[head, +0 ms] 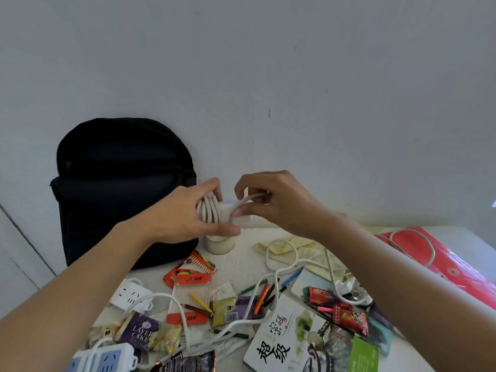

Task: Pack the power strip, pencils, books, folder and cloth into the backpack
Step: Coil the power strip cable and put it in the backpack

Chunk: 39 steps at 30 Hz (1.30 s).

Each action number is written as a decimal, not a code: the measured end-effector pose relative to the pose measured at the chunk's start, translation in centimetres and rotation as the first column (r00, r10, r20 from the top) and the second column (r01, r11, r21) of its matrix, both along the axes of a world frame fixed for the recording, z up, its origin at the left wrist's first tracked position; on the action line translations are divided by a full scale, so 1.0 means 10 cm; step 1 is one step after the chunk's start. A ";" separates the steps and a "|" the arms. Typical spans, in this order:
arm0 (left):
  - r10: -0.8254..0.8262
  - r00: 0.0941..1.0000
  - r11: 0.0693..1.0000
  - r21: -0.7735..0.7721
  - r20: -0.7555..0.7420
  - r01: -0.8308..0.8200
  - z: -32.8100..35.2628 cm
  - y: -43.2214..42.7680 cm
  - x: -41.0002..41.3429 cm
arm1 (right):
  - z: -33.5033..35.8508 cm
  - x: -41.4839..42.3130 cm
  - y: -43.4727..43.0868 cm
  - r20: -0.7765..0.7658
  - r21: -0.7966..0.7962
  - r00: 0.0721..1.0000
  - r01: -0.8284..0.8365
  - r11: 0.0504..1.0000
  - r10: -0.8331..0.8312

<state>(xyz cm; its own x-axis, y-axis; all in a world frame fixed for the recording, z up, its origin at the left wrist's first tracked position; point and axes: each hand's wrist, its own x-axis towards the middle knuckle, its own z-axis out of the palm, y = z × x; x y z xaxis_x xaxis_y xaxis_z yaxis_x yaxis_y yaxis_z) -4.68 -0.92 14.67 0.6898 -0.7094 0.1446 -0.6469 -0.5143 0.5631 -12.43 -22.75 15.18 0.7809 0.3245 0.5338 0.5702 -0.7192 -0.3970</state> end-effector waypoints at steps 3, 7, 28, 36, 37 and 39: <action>-0.121 0.992 0.993 0.007 -0.019 0.121 0.01 -0.08 -0.12 | 0.09 0.00 0.04 -0.040 0.027 0.996 -0.074 0.997 0.075; -0.127 0.992 0.972 -0.201 0.001 0.125 0.05 -0.09 -0.22 | 0.21 0.04 -0.05 -0.269 0.382 0.940 -0.098 0.919 0.212; 0.071 0.875 0.524 -0.729 -0.478 -0.441 0.11 -0.07 -0.01 | -0.23 0.10 -0.07 -0.611 0.209 0.791 0.173 0.962 -0.009; 0.395 0.841 0.918 -0.126 0.369 -0.375 -0.19 0.12 0.09 | -0.33 0.00 0.00 -0.347 -0.171 0.918 0.139 0.975 -0.191; 0.332 0.866 0.940 -0.054 0.374 -0.337 -0.20 0.13 0.07 | -0.28 0.00 0.01 -0.255 -0.182 0.951 0.129 0.975 -0.174; 0.214 0.921 0.969 0.048 0.327 -0.242 -0.19 0.13 0.01 | -0.18 0.01 0.02 -0.081 -0.180 0.988 0.114 0.977 -0.131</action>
